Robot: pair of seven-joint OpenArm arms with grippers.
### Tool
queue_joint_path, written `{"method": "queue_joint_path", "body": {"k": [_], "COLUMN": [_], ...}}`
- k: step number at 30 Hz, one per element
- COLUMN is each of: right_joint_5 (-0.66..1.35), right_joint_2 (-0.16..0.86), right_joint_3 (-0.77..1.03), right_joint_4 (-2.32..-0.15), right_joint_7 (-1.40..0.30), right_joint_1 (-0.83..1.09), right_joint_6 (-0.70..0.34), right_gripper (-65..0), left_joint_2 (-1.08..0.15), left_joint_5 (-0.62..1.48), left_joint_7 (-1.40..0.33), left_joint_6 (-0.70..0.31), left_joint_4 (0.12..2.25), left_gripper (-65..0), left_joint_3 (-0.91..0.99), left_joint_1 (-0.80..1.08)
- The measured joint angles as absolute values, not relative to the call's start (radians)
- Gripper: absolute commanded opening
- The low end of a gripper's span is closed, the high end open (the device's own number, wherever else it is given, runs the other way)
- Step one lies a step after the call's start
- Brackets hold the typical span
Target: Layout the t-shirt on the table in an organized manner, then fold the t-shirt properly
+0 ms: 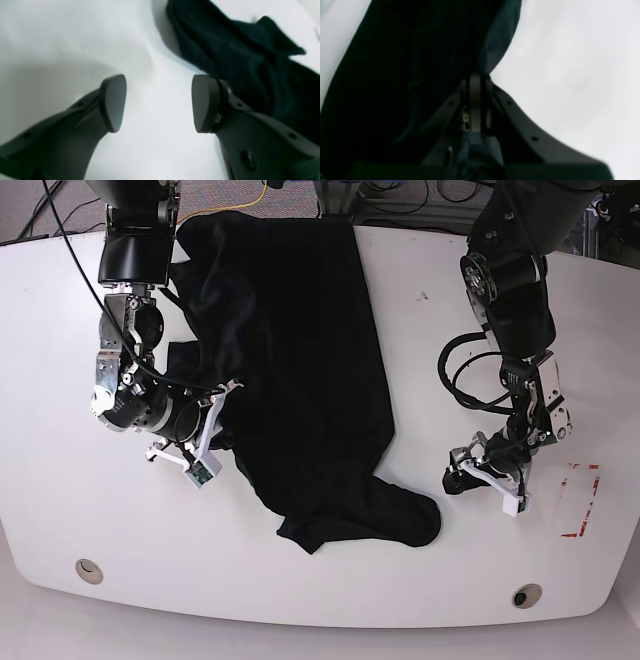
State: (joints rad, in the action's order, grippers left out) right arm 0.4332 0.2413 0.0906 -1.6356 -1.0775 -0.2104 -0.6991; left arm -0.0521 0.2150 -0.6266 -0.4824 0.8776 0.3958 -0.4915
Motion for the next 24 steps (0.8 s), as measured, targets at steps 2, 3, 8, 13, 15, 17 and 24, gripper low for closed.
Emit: {"method": "queue_joint_path", "body": {"k": [2,3,8,13,15,17,24], "right_joint_5": [0.432,0.433,0.433,0.431,0.434,0.432,0.43], "right_joint_2": [0.242,0.242,0.242,0.241,0.241,0.241,0.241], "right_joint_3": [0.091,0.091,0.091,0.091,0.091,0.091,0.093], "right_joint_4": [-1.636,-1.636,-1.636,-1.635,-1.635,-1.635,-1.635], "right_joint_7": [-1.077,-1.077,-1.077,-1.077,-1.076,-1.077,-1.077], "right_joint_1": [-0.21,-0.21,-0.21,-0.212,-0.212,-0.211,-0.21], "right_joint_6": [-0.699,-0.699,-0.699,-0.699,-0.7,-0.699,-0.699], "right_gripper": [-64.5,-64.5,-64.5,-64.5,-64.5,-64.5,-64.5], "left_joint_2": [-0.047,-0.041,0.008,0.022,0.018,0.013,0.022], "left_joint_5": [0.226,0.231,0.23,0.225,0.226,0.227,0.238], "left_joint_7": [-0.628,-0.641,-0.773,-0.885,-0.905,-0.928,-1.036], "left_joint_6": [-0.487,-0.501,-0.574,-0.582,-0.575,-0.576,-0.607], "left_joint_4": [0.886,0.894,1.021,1.22,1.29,1.334,1.372], "left_gripper": [-26.3,-26.3,-26.3,-26.3,-26.3,-26.3,-26.3], "left_joint_3": [0.36,0.349,0.335,0.339,0.34,0.338,0.337], "left_joint_1": [-0.478,-0.469,-0.374,-0.28,-0.256,-0.235,-0.191]}}
